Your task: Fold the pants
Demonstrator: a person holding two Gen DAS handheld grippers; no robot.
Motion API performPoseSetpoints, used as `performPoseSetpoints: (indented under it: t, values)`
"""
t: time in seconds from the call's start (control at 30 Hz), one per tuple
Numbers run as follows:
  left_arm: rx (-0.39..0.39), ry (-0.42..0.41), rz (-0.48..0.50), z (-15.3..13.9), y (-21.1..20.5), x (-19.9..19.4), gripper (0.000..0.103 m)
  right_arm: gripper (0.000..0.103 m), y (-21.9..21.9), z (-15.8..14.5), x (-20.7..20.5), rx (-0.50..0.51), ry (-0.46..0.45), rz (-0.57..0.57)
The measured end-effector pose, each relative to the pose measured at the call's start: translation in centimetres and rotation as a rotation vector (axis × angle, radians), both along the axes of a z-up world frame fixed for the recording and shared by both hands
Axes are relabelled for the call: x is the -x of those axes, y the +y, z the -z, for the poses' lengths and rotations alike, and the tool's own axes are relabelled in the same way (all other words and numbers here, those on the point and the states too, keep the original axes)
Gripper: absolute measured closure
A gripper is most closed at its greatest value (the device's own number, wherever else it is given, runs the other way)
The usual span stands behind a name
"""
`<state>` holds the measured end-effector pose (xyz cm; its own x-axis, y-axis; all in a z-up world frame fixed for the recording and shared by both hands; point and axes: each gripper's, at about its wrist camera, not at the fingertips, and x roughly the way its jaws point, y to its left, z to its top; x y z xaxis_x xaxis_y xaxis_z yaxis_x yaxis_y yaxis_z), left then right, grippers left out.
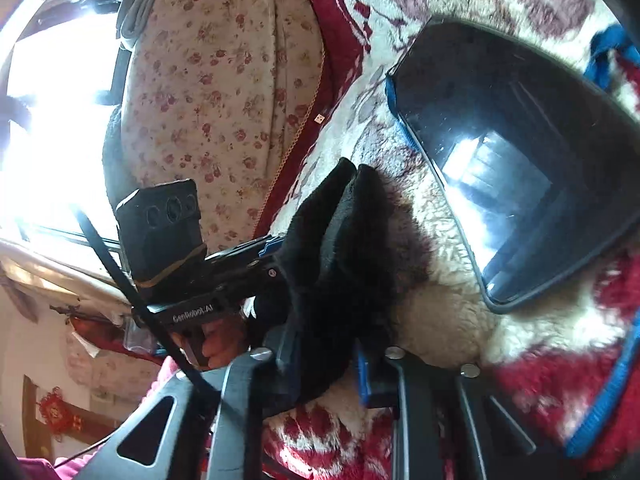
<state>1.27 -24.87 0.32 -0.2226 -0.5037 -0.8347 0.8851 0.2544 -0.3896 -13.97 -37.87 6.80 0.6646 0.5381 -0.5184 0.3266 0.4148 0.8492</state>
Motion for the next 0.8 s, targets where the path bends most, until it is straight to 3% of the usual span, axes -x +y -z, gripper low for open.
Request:
performPoseSetpoints:
  t: [0.3, 0.6, 0.7, 0.77, 0.8]
  values:
    - [0.088, -0.028, -0.062, -3.3, 2.0, -0.1, 0.092, 0.088, 1.0, -2.9, -0.9, -0.02, -0.128, -0.06]
    - [0.169, -0.066, -0.153, -7.4, 7.4, -0.7, 0.093, 0.089, 4.9, -6.6, -3.2, -0.008, -0.238, -0.186]
    - [0.174, -0.006, -0.165, -7.2, 8.1, -0.9, 0.092, 0.089, 5.6, -7.3, -3.6, 0.005, -0.251, -0.201]
    - [0.156, 0.021, -0.163, -6.8, 7.8, -1.1, 0.088, 0.089, 5.5, -7.5, -3.6, 0.011, -0.25, -0.2]
    - [0.144, 0.016, -0.158, -6.6, 7.5, -1.1, 0.077, 0.089, 5.2, -7.4, -3.3, 0.016, -0.243, -0.196]
